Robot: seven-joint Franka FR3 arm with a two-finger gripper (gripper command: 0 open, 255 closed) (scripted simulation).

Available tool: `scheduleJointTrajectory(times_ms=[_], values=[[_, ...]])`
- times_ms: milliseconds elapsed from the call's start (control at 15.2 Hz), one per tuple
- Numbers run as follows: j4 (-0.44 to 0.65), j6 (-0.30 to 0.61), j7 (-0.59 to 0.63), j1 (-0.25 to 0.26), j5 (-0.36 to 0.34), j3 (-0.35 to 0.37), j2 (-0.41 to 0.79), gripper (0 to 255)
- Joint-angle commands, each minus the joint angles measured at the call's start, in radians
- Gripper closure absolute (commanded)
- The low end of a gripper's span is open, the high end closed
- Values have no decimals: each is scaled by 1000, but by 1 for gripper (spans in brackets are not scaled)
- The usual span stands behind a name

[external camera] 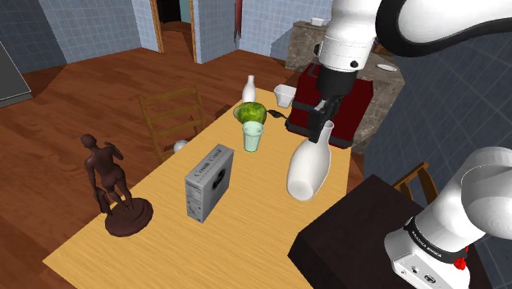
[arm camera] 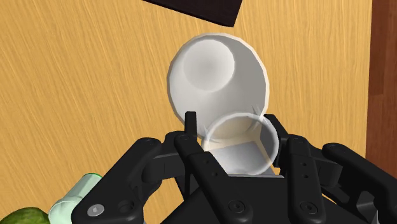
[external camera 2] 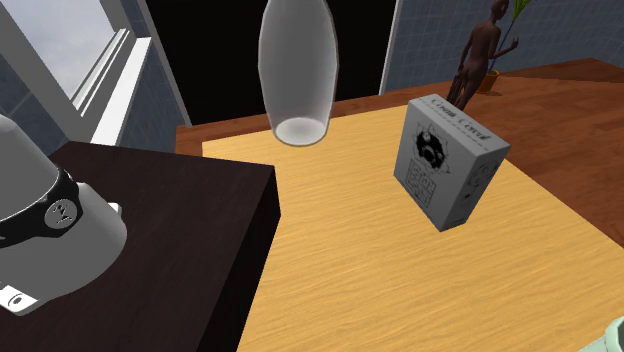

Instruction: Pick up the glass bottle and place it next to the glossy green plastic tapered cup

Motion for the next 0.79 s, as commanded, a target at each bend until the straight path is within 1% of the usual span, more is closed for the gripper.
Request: scheduleJointTrajectory(times_ms=[0,330,726], values=[[28,-29,3,-1,-2,-2,-1,255],[85,-89,5,-3,-7,-10,-4,255],[166,-68,-107,-68,-76,-89,109,255]])
